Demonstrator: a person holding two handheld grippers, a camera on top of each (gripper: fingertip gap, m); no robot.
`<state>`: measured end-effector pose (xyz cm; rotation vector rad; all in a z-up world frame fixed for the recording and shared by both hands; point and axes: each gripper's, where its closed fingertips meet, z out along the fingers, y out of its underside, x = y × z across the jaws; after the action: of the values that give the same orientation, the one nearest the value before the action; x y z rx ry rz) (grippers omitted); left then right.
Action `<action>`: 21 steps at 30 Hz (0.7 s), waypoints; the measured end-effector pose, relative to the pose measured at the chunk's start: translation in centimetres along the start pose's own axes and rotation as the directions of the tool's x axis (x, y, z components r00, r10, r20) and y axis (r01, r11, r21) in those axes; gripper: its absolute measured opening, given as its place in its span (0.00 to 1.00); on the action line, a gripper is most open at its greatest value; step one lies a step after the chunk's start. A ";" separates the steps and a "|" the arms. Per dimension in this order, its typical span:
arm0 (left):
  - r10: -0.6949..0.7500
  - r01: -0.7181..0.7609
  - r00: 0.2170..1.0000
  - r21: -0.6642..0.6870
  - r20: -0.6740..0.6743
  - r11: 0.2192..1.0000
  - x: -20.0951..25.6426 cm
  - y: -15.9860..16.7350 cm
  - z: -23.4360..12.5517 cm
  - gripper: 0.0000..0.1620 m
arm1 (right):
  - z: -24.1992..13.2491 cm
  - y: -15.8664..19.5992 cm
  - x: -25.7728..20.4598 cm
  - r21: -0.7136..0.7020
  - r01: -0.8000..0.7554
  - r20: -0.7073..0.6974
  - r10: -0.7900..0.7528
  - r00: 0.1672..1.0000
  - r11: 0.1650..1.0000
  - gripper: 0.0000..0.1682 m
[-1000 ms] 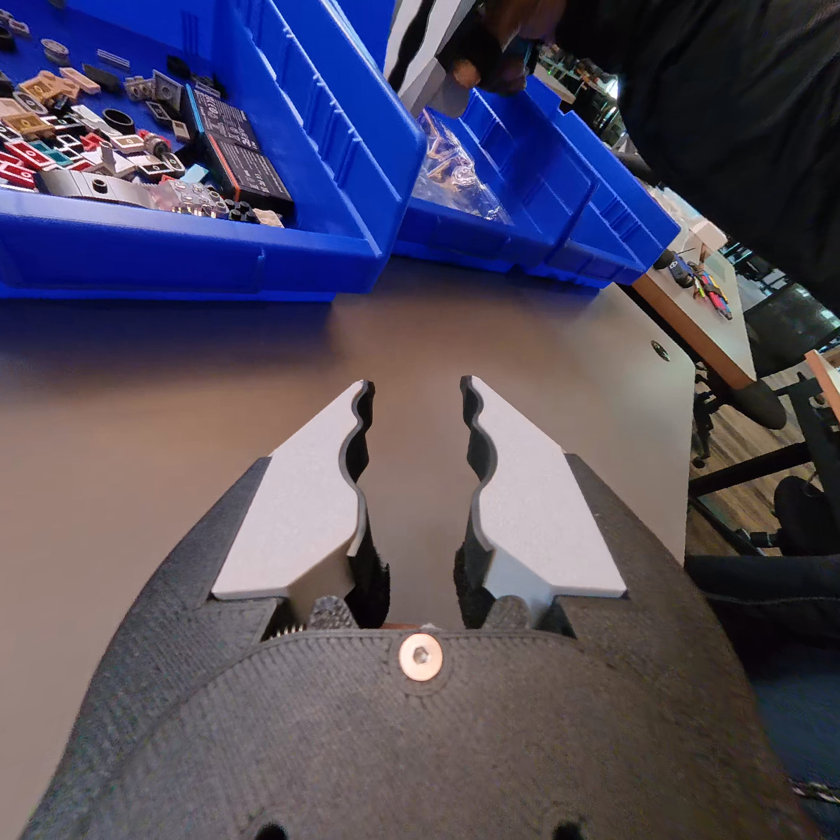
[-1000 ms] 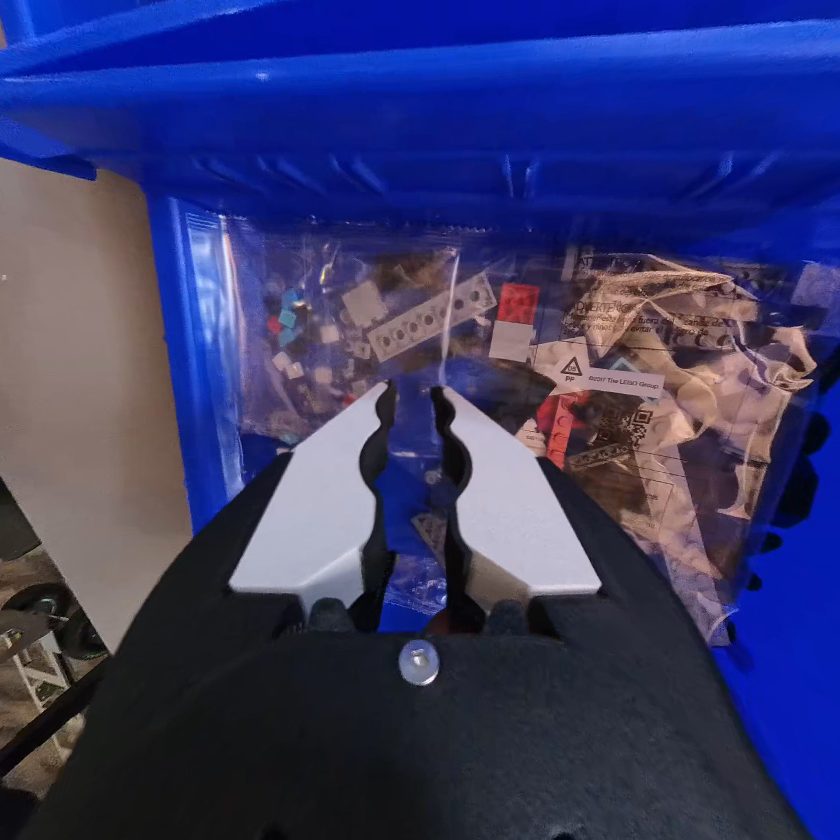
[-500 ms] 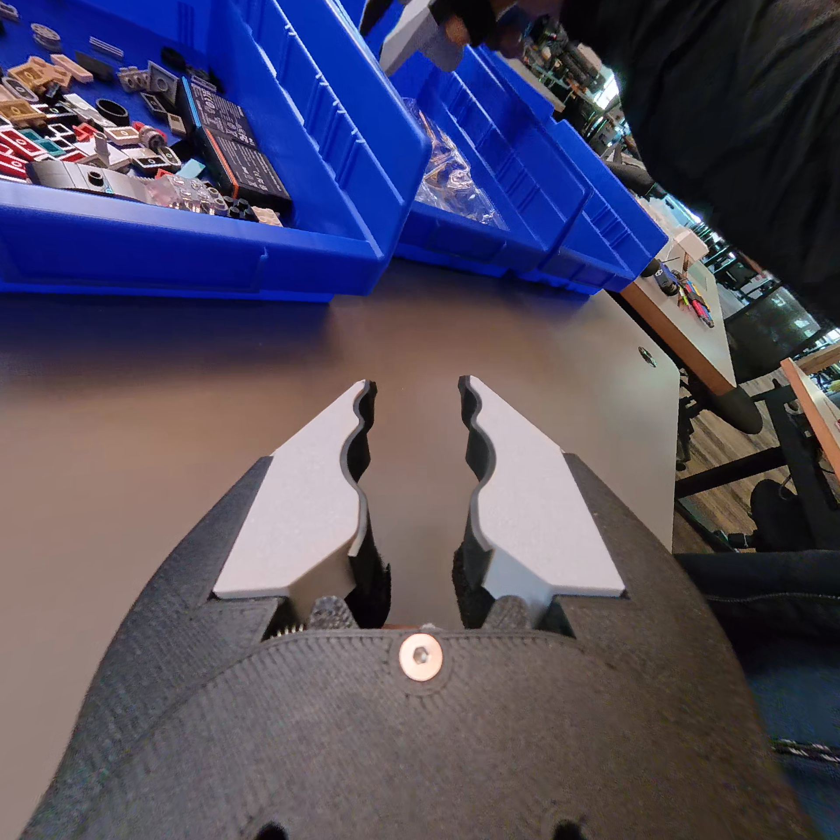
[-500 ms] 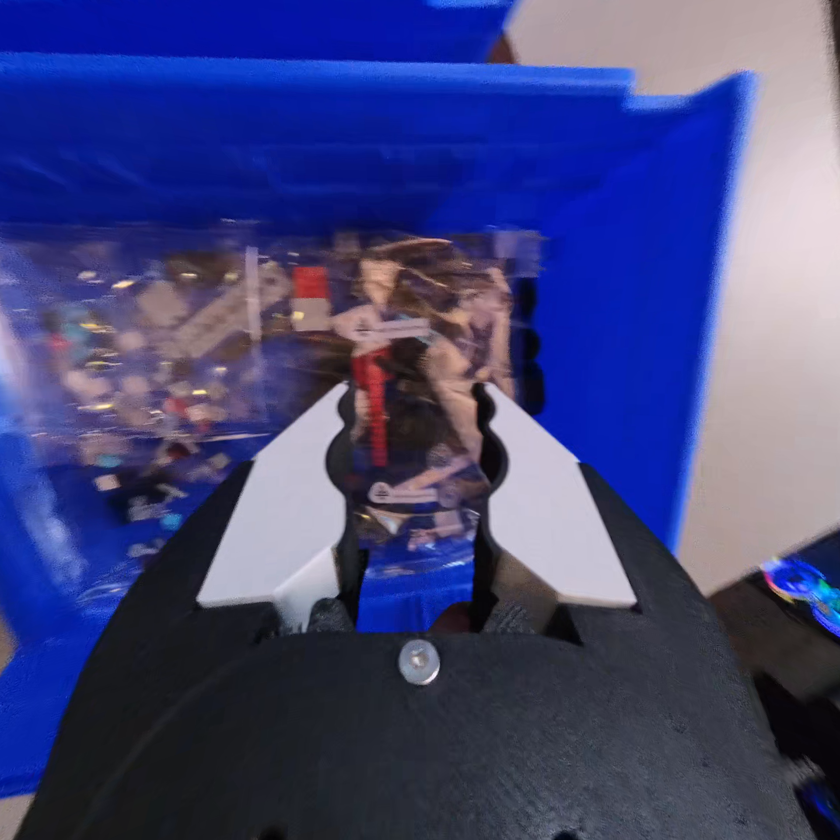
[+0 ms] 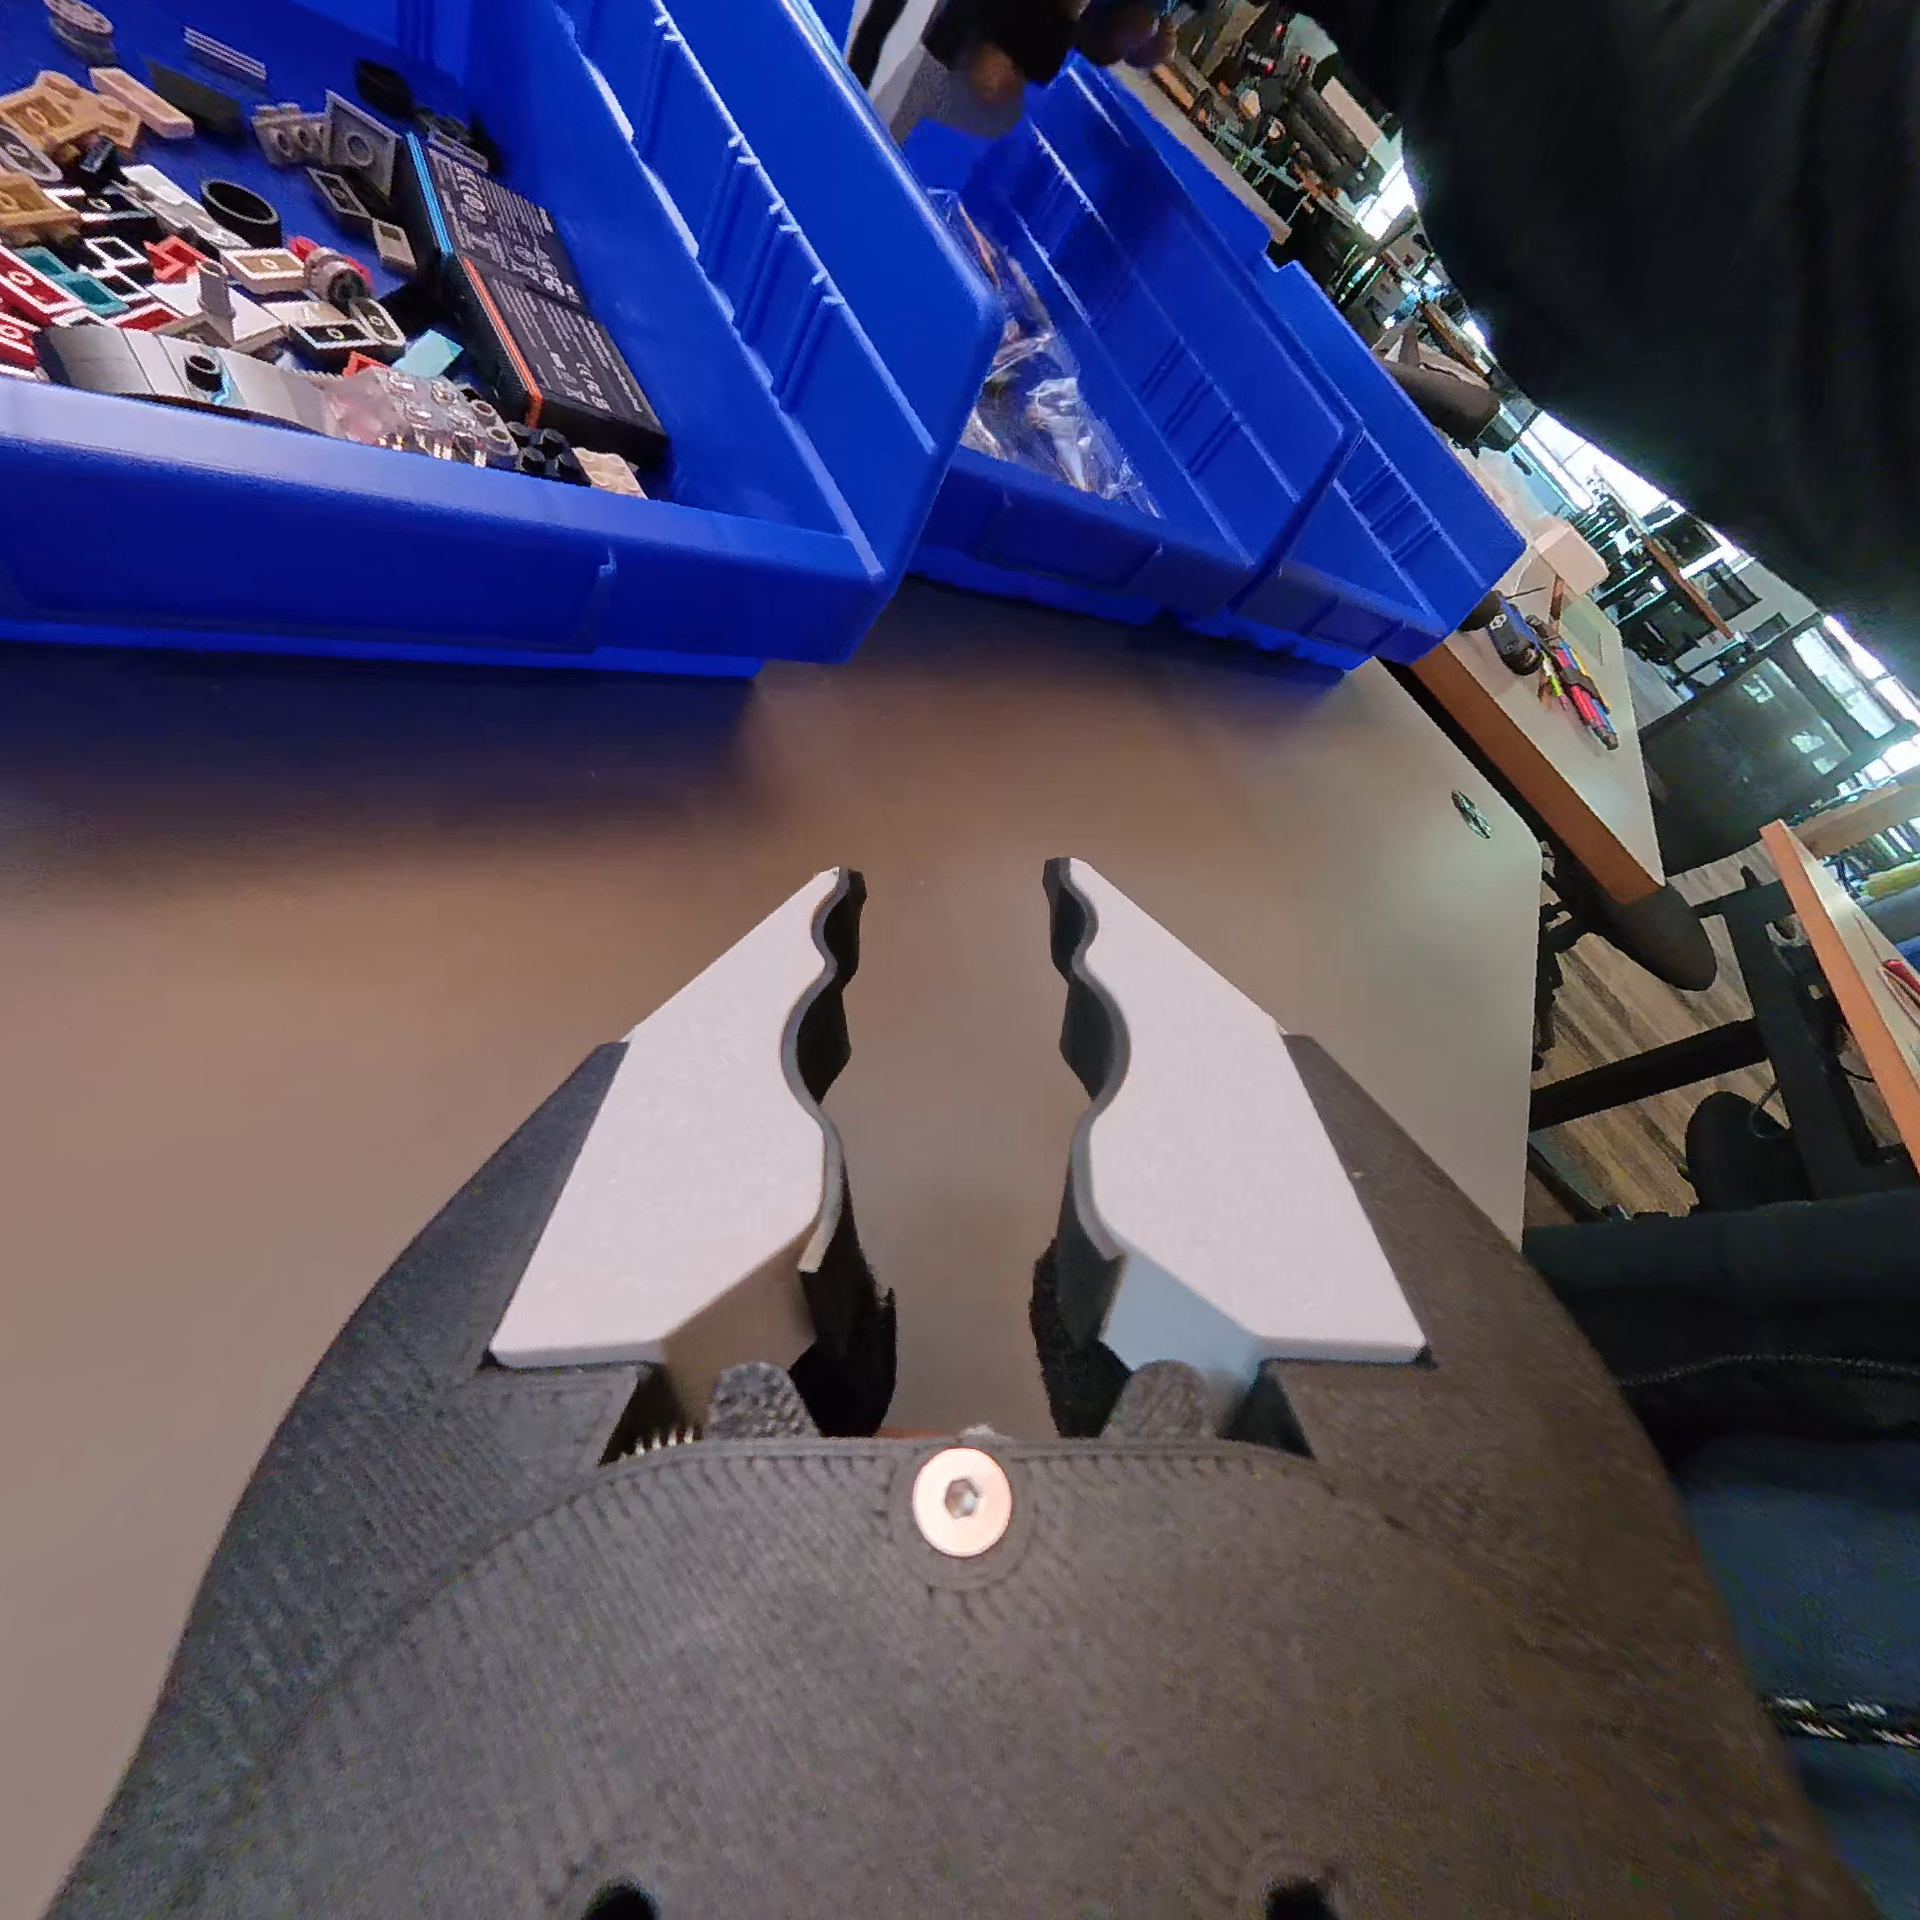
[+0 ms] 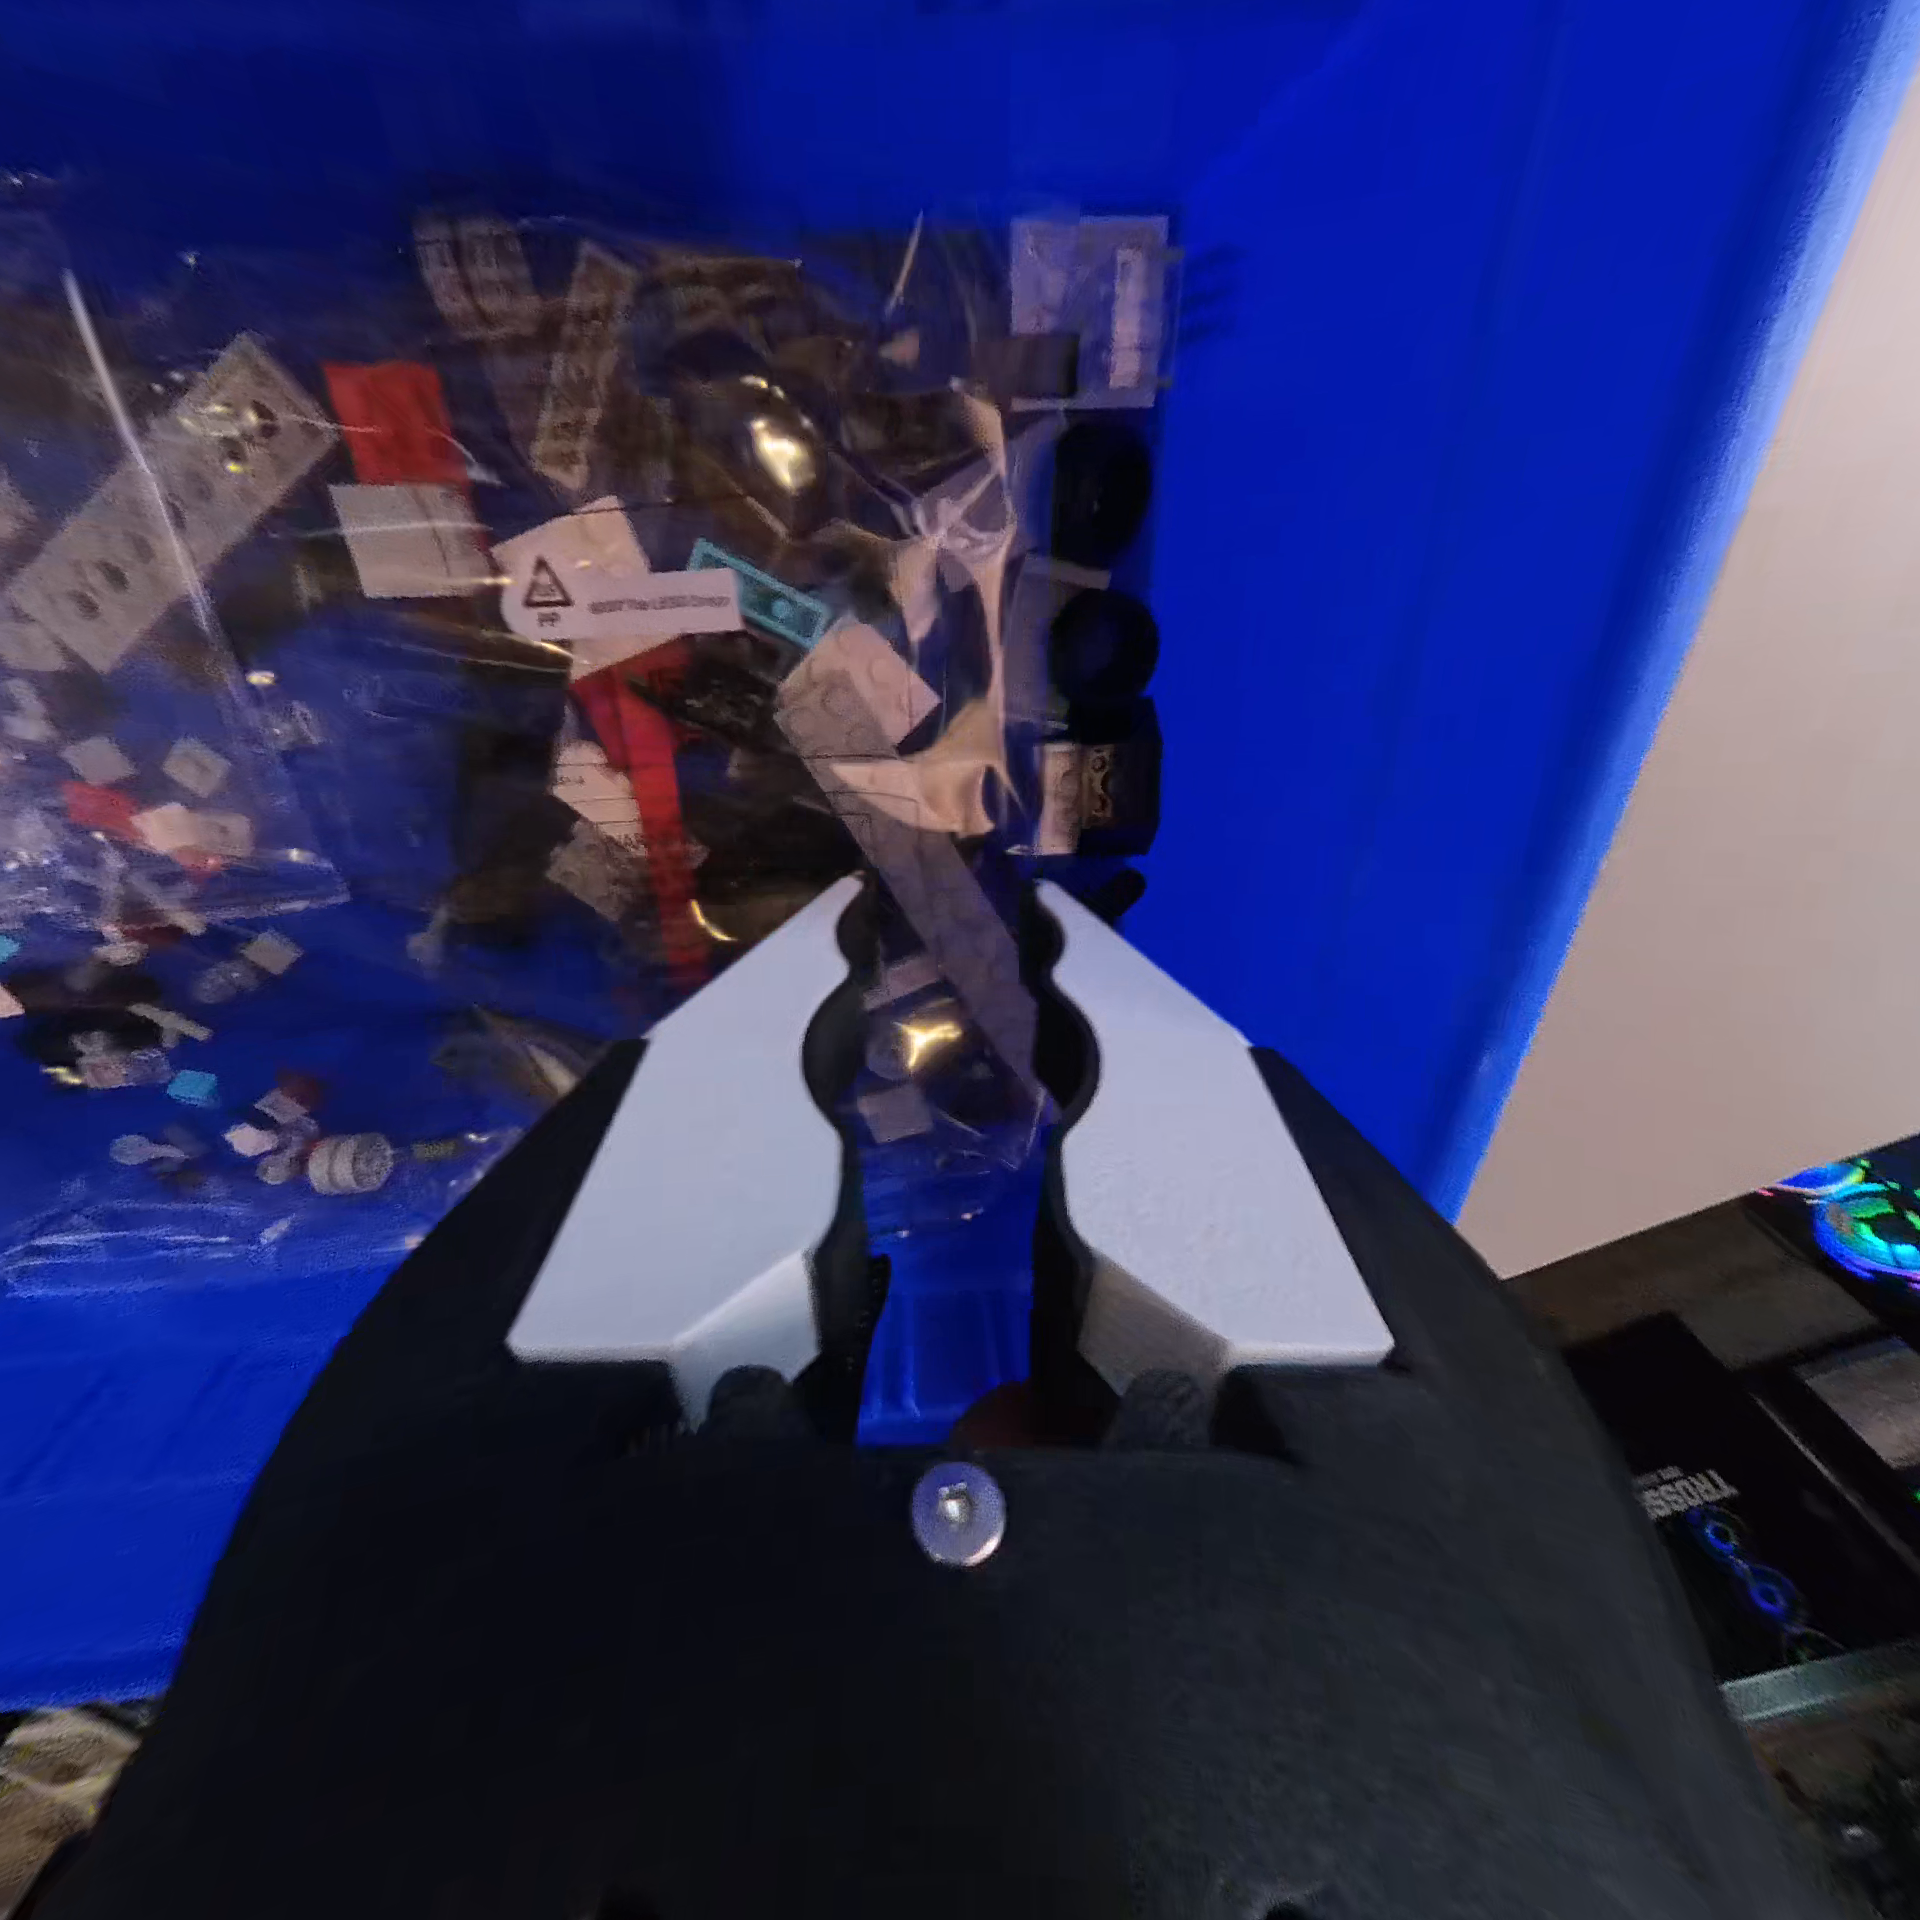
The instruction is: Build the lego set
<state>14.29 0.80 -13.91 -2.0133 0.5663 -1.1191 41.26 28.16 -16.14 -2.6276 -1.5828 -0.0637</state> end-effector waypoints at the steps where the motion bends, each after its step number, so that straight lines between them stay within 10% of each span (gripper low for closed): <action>1: 0.000 0.000 1.000 -0.003 -0.001 1.000 0.0 0.0 0.0 0.23 | -0.2 0.0 0.1 0.004 0.009 -0.003 -0.009 1.000 1.000 0.09; 21: 0.007 -0.007 1.000 -0.004 -0.004 1.000 0.1 0.0 0.2 0.22 | -10.4 -0.1 0.1 0.183 0.049 -0.136 -0.024 0.990 0.982 0.00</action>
<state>14.46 0.85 -13.90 -2.0116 0.5775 -1.1192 41.26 27.41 -5.80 -2.4009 -1.5138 -0.0871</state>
